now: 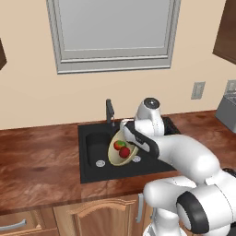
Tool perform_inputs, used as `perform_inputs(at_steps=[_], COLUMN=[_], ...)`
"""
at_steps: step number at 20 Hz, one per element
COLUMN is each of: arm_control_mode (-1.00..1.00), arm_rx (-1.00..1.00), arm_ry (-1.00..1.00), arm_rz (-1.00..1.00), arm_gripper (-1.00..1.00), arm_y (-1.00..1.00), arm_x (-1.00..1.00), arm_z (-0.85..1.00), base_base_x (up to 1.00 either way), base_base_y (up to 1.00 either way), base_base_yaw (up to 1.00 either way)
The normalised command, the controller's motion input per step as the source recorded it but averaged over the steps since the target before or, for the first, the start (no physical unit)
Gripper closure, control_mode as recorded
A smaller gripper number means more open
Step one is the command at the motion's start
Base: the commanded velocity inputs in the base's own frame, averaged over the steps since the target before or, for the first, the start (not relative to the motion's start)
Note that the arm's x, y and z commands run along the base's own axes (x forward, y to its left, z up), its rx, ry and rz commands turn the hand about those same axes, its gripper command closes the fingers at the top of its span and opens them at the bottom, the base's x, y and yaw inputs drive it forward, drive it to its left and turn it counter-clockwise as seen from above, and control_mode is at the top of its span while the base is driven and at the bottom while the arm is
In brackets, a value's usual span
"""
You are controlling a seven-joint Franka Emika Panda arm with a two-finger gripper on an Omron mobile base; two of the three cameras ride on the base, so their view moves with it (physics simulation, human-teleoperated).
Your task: Dump the mango and tomato from the bowl so the bowl can be washed. Place the bowl in the sink after clearing the leftovers.
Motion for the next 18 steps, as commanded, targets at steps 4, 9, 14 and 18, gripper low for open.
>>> perform_inputs(at_steps=[4,9,14,18], arm_control_mode=[-1.0,-1.0,-1.0,-1.0], arm_rx=[-0.11,-0.1,-0.13,-0.02], arm_ry=[0.0,-0.01,0.0,0.01], arm_rz=[0.0,0.0,0.0,0.0], arm_gripper=[1.0,1.0,1.0,1.0], arm_y=[0.12,0.11,0.21,0.04], arm_x=[0.0,0.13,0.22,0.0], arm_z=[0.0,0.0,-0.06,-0.01], base_base_x=[0.0,0.0,0.0,0.0], base_base_y=[0.0,0.0,0.0,0.0], base_base_yaw=[0.0,0.0,0.0,0.0])
